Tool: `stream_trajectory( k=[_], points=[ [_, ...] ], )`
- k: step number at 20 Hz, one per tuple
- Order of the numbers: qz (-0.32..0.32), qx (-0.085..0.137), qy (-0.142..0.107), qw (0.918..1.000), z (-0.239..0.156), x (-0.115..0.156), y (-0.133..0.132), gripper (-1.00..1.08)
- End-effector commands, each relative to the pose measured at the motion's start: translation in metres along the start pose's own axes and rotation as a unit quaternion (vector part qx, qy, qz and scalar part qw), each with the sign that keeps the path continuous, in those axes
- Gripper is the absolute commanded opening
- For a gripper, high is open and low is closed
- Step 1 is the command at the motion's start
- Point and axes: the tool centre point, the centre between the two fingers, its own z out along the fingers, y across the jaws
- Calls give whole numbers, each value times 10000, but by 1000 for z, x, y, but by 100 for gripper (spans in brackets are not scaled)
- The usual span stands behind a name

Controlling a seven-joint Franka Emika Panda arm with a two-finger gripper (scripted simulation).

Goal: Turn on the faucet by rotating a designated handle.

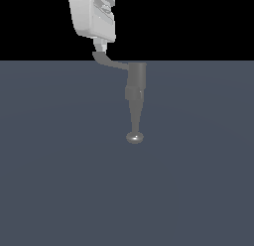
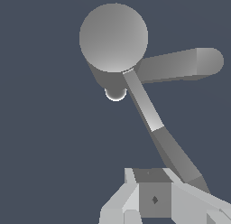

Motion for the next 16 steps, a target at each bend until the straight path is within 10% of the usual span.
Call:
stream_trajectory(
  k=[1, 16],
  points=[
    [-26, -52, 12, 10000, 3, -2, 11, -100],
    [-13, -16, 0, 10000, 1, 20, 38, -100]
  ],
)
